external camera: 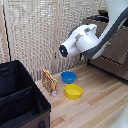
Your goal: Locate and clasp the grip of the topmost drawer. Steadily and circumspectly yank the drawer open. Discover and seize the nutrition bar using your clamp. Deposit the nutrition bar in the accessible drawer. Unclench the nutrition bar.
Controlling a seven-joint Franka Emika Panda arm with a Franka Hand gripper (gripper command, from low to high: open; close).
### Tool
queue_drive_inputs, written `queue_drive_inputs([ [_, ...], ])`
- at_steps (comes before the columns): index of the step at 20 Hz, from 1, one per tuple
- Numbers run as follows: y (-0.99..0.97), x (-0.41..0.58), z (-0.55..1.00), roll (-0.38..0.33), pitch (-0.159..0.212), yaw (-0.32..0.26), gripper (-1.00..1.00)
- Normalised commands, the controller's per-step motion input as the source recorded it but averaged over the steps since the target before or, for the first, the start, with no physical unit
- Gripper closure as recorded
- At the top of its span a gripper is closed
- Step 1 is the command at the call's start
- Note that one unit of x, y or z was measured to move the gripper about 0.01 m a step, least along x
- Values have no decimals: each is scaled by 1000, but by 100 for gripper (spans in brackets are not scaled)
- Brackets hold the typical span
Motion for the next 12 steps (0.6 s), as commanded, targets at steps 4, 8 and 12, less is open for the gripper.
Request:
queue_drive_inputs([
  [4, 200, 141, 59, 11, 21, 11, -100],
  [8, 488, 172, 169, 5, 2, 35, -100],
  [12, 665, 181, 149, 13, 1, 23, -100],
])
